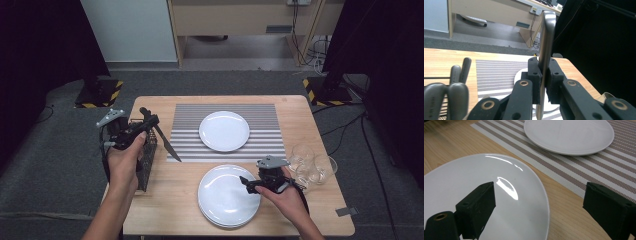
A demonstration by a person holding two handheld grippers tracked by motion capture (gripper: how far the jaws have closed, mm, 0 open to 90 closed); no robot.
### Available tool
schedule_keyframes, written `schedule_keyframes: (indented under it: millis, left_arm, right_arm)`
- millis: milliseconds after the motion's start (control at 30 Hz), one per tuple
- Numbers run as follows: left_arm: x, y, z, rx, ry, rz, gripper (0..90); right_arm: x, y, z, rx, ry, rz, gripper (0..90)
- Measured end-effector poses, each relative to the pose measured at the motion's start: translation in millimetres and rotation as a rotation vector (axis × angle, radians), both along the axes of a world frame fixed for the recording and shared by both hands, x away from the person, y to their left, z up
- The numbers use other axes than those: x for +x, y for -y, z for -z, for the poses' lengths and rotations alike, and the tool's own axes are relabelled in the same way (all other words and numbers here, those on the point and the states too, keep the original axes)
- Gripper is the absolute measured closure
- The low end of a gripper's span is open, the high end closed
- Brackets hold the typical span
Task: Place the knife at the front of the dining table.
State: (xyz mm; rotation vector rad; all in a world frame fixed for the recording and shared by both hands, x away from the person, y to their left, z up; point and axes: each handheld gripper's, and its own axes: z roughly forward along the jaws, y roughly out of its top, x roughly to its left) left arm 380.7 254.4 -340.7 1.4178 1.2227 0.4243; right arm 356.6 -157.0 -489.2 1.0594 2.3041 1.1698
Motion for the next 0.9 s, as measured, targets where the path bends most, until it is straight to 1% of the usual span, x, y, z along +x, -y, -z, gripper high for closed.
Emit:
schedule_keyframes:
  millis: [33,133,267,433,667,800,900]
  left_arm:
    - [0.7,0.9,0.5,0.000,-0.001,0.002,83.4]
    - [2.6,4.4,2.3,-0.004,-0.005,0.002,83.4]
    - [4.6,11.6,4.3,0.003,-0.007,0.014,83.4]
    - [6.3,19.0,8.0,-0.003,-0.013,0.023,83.4]
    - [8.8,30.1,13.3,-0.007,-0.019,0.040,83.5]
    - [9.7,35.0,14.5,0.001,-0.016,0.046,83.4]
    - [10.4,37.3,16.2,-0.006,-0.021,0.048,83.4]
  right_arm:
    - [0.7,-0.5,-1.5,0.004,-0.005,0.002,11.0]
    - [3.1,-3.7,-5.6,0.012,0.003,0.000,10.9]
    - [6.0,-10.6,-12.9,0.006,0.009,-0.015,10.7]
    - [8.2,-21.6,-20.2,-0.004,0.018,-0.032,10.0]
    - [11.6,-38.6,-26.1,-0.012,0.020,-0.062,9.0]
    - [13.7,-48.5,-29.6,-0.017,0.019,-0.079,8.4]
    - [14.9,-56.0,-31.1,-0.018,0.026,-0.099,7.8]
